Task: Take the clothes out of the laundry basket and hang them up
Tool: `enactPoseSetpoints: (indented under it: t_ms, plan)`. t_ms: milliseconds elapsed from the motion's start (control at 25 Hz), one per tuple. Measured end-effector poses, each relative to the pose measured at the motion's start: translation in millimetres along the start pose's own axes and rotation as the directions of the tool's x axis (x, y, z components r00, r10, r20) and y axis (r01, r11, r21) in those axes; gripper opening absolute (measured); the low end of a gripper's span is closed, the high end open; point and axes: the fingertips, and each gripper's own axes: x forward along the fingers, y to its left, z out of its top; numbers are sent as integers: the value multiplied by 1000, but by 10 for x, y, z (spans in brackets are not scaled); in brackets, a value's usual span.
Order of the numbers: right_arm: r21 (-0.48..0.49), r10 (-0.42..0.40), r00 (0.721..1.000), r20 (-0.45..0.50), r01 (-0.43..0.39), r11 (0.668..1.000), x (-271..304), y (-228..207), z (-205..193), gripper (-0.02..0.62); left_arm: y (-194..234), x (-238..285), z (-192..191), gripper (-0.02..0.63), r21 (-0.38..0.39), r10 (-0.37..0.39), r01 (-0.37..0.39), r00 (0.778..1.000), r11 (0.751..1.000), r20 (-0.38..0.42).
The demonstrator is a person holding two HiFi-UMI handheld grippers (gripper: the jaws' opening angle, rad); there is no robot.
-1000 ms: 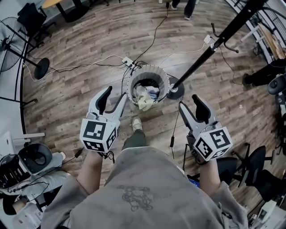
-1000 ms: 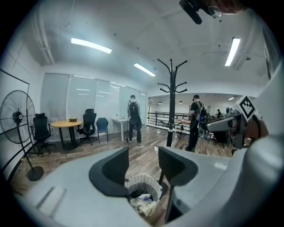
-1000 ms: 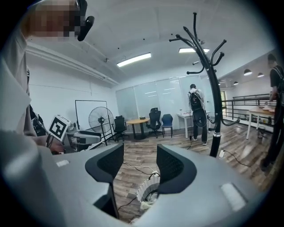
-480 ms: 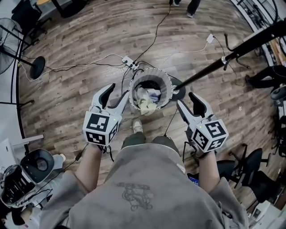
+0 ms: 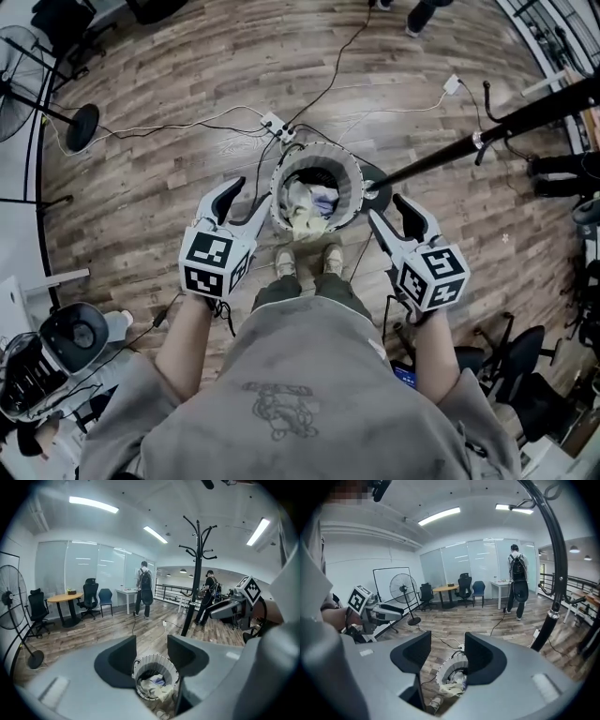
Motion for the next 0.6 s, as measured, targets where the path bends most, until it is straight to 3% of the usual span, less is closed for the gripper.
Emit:
enactPoseSetpoints:
  t_ms: [160, 320, 600]
  plan:
    - [-4, 30, 999, -38, -30, 1000, 82, -153, -110, 252, -65, 118, -59, 207, -19, 27, -28, 999, 999, -31]
    - [-8, 55, 995, -85, -56, 998, 225, -299, -277, 252, -144, 333, -236, 207, 54, 56, -51, 994, 997, -94]
    - [-46, 80, 980, -180, -89, 995, 705, -538, -545, 258, -63, 808, -545, 207, 22, 57, -54, 985, 998, -166]
